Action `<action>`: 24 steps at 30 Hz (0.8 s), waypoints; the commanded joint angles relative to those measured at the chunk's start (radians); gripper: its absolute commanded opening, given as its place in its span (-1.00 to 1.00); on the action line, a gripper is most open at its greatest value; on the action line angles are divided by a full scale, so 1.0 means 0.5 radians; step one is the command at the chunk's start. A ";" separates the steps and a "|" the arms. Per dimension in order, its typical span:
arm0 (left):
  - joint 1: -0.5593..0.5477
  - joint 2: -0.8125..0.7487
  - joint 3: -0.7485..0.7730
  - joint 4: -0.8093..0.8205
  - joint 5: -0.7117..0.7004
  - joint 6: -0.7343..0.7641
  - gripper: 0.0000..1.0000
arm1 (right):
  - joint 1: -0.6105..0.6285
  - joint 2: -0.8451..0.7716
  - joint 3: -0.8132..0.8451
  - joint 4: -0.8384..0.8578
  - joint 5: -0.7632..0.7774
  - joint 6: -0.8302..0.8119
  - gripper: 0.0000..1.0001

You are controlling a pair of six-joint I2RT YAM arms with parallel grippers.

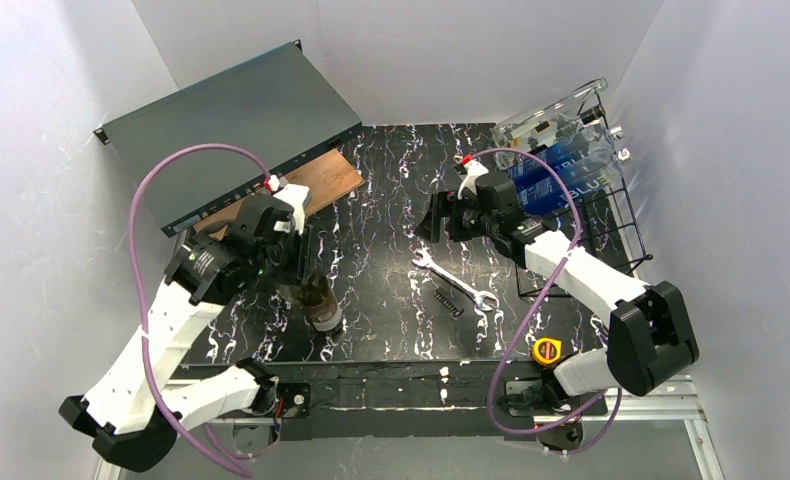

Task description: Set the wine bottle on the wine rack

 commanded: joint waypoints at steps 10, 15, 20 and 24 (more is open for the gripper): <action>-0.008 0.384 0.407 0.429 0.485 0.329 -1.00 | 0.271 -0.094 0.056 0.311 -0.722 -0.387 0.97; -0.008 0.557 0.582 0.433 0.707 0.466 -1.00 | 0.376 -0.145 0.055 0.390 -0.843 -0.486 0.97; -0.008 0.712 0.715 0.429 1.054 0.560 -1.00 | 0.449 -0.200 0.036 0.505 -0.783 -0.617 0.97; -0.008 0.805 0.796 0.440 1.122 0.597 -1.00 | 0.469 -0.126 0.127 0.454 -0.869 -0.617 0.97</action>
